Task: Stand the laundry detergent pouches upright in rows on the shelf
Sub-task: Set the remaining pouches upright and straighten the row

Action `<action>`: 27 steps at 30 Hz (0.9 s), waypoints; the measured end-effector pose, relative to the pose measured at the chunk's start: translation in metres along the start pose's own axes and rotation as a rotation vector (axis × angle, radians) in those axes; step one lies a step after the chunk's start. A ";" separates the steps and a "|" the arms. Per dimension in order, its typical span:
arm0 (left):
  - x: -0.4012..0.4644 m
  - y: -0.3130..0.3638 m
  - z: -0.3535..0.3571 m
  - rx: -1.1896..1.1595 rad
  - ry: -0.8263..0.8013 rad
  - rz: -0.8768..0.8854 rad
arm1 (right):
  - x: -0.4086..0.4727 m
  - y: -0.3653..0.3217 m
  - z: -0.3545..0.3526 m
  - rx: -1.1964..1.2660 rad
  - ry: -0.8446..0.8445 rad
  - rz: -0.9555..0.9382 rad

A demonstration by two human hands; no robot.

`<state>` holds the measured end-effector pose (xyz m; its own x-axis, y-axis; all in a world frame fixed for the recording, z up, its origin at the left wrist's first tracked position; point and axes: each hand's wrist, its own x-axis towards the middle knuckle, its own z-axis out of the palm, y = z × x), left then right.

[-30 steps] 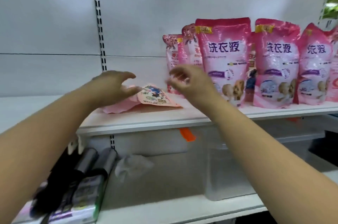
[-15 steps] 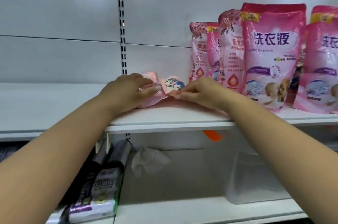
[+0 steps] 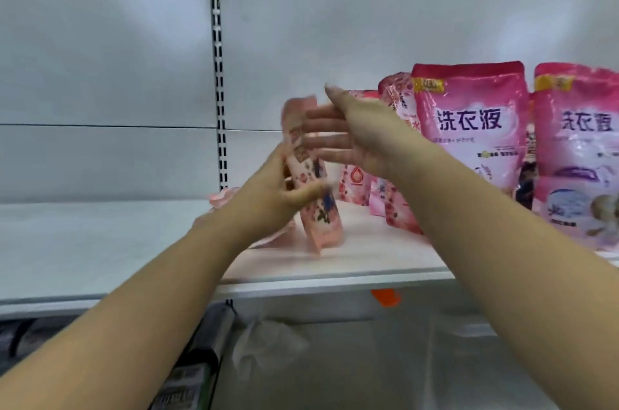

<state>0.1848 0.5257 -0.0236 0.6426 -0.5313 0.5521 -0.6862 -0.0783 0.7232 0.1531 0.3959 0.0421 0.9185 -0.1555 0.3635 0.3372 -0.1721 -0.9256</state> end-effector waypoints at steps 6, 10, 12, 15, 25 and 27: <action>0.010 -0.004 -0.009 -0.377 0.178 -0.270 | -0.008 0.037 -0.019 -0.280 0.022 0.063; 0.020 0.001 -0.013 -0.457 0.142 -0.229 | -0.016 0.049 -0.024 -0.057 -0.185 0.321; 0.030 0.004 -0.015 -0.467 0.161 -0.199 | -0.009 0.045 -0.021 -0.020 -0.117 0.288; 0.049 0.007 -0.020 -0.383 0.250 -0.161 | 0.009 0.032 -0.010 0.016 0.090 0.131; 0.069 -0.045 -0.047 0.784 -0.159 -0.508 | 0.096 0.078 0.013 -0.149 0.376 0.071; 0.066 -0.054 -0.049 0.790 -0.295 -0.608 | 0.106 0.092 0.014 -0.170 0.368 0.139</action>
<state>0.2814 0.5364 -0.0061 0.9189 -0.3942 -0.0154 -0.3706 -0.8759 0.3089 0.2844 0.3771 -0.0060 0.8076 -0.5200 0.2782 0.1482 -0.2776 -0.9492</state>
